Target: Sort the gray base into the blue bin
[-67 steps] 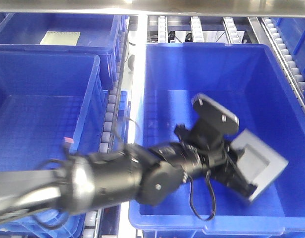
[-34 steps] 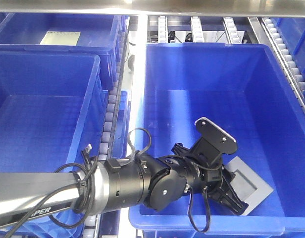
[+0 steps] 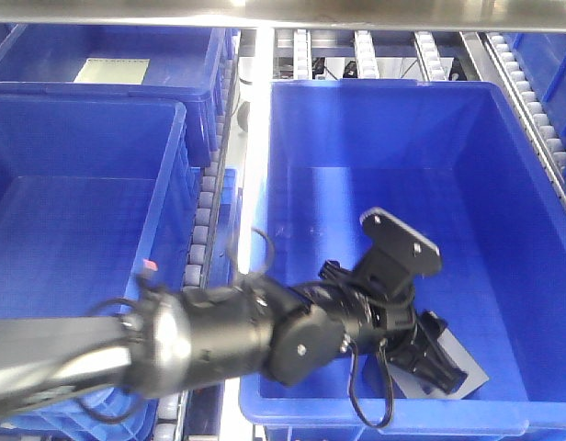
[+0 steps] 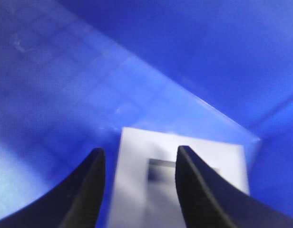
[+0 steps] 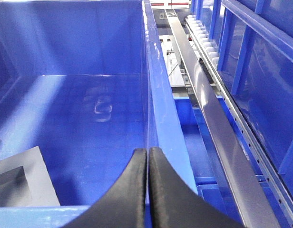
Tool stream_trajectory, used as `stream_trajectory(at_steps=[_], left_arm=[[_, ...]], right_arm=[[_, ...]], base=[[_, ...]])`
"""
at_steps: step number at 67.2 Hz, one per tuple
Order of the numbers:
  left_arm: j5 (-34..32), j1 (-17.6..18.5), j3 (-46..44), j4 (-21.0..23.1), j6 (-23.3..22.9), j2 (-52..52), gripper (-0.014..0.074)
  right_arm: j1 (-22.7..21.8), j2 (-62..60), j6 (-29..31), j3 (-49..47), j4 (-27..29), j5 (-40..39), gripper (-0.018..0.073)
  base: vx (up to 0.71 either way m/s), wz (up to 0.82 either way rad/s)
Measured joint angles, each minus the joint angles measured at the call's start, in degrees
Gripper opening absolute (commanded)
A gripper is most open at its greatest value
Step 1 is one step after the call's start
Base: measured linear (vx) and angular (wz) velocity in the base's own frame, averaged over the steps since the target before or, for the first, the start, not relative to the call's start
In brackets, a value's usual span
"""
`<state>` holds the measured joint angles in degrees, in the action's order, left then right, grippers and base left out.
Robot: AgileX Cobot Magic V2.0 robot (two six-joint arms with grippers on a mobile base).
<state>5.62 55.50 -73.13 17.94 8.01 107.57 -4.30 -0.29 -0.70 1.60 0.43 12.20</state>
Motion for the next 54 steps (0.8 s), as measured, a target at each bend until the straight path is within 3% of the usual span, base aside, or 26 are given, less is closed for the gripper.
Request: stream_trajectory(at_steps=[9, 27, 54], left_arm=[[1.91, 0.00, 1.04, 0.00, -0.16, -5.29, -0.0009], [2.45, 0.00, 12.93, 0.00, 3.44, -21.30, -0.0006], [0.39, 0.00, 34.17, 0.00, 3.44, -50.80, -0.0006]], right_arm=[[0.00, 0.00, 0.00, 0.00, 0.00, 0.00, -0.0005], [0.00, 0.00, 0.00, 0.00, 0.00, 0.00, -0.0005], [0.00, 0.00, 0.00, 0.00, 0.00, 0.00, -0.0005]], base=[[0.00, 0.00], [0.00, 0.00], [0.00, 0.00]])
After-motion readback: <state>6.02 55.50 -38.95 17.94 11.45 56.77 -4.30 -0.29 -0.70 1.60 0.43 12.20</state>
